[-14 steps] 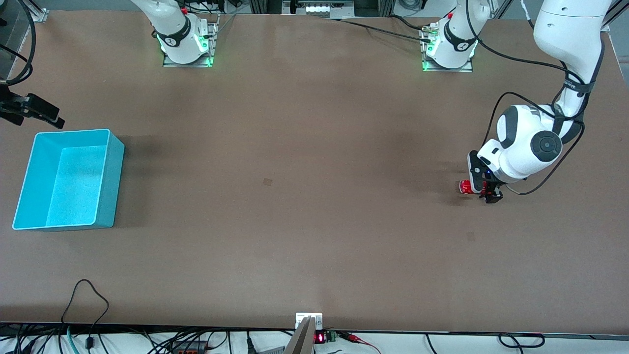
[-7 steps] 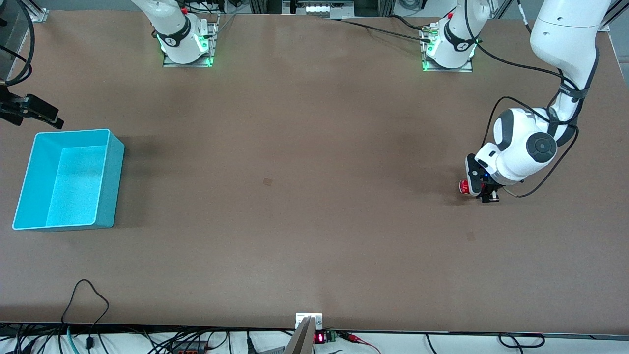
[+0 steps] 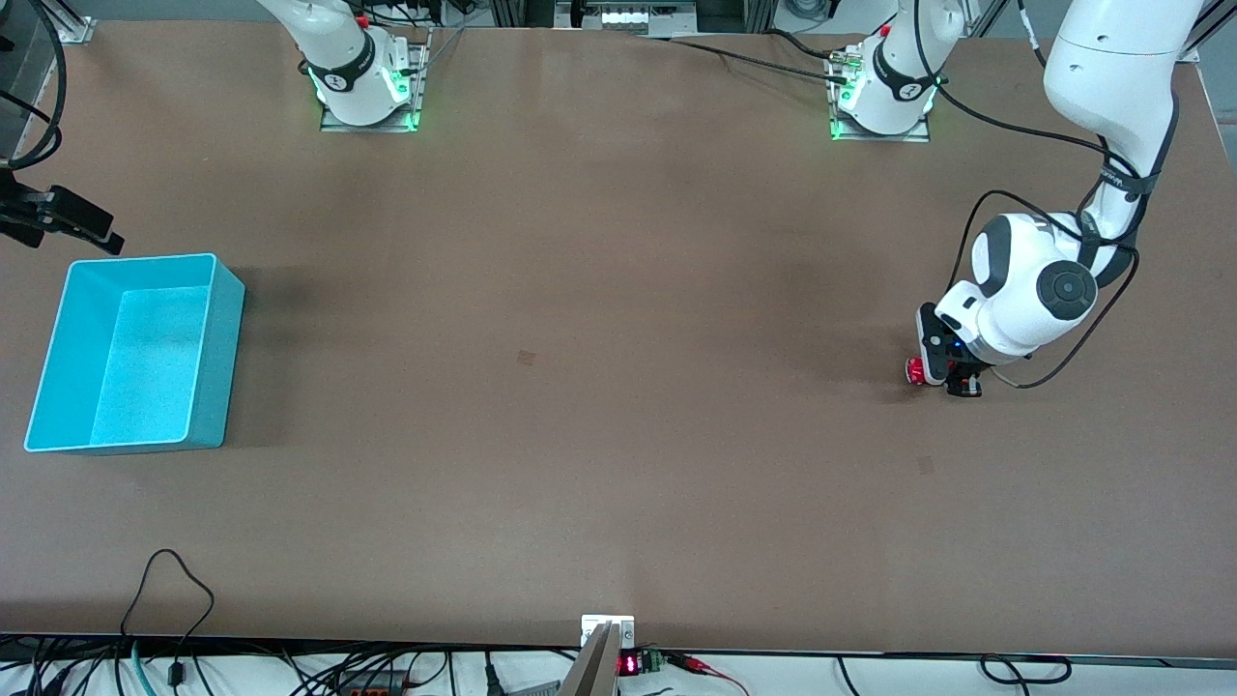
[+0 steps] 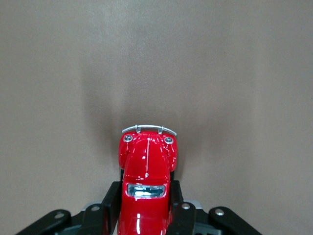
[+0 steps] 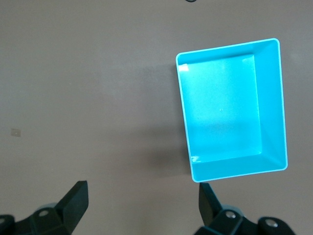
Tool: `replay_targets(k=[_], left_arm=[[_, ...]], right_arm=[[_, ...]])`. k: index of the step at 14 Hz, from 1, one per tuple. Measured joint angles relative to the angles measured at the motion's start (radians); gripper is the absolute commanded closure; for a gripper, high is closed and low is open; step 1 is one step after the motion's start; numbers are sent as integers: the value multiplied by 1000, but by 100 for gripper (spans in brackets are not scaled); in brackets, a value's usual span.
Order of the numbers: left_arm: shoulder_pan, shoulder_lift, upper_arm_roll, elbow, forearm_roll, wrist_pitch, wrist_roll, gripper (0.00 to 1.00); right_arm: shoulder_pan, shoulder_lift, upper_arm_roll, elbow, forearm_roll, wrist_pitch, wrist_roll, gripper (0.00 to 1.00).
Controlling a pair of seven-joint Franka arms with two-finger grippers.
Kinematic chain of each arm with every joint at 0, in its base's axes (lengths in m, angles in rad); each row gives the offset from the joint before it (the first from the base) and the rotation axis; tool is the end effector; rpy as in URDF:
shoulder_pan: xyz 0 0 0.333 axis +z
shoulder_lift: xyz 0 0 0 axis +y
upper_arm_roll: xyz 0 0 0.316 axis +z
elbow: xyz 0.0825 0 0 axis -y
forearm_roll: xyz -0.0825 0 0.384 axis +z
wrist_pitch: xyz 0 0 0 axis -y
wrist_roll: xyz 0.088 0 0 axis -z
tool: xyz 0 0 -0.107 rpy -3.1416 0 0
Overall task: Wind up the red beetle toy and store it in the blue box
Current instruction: 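Pull the held red car backward along the table to wind it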
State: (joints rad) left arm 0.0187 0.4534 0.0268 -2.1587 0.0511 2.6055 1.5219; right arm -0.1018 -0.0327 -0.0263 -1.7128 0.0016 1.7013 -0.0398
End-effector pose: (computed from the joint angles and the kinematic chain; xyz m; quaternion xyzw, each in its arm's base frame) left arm 0.5645 0.0249 0.1837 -0.7236 0.6899 0.0157 0.0110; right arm 0.5485 -0.0707 0.5865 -0.9990 0.0442 -0.0107 0.0003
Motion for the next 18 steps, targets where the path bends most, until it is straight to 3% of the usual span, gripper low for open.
replay_targets(k=[4,14,15,16,17,18], left_arm=[[37,2,1,3,0,0,2,74],[255,36,5,58,0,-2,213,71],[257,37,5,61,0,-3,214,66],[257,38,4,61,0,-4,214,36],[257,38,4,62,0,-5,215,0],[257,41,4,61,0,-5,215,0]], right_arm=[[1,0,1,0,0,-1,0,0],[11,-3,12,-1,0,0,0,0],[12,-3,12,-1,0,0,0,0],[12,-3,12,-1,0,0,0,0],[12,-3,12,-1,0,0,0,0],[12,-3,12,-1,0,-1,0,0]])
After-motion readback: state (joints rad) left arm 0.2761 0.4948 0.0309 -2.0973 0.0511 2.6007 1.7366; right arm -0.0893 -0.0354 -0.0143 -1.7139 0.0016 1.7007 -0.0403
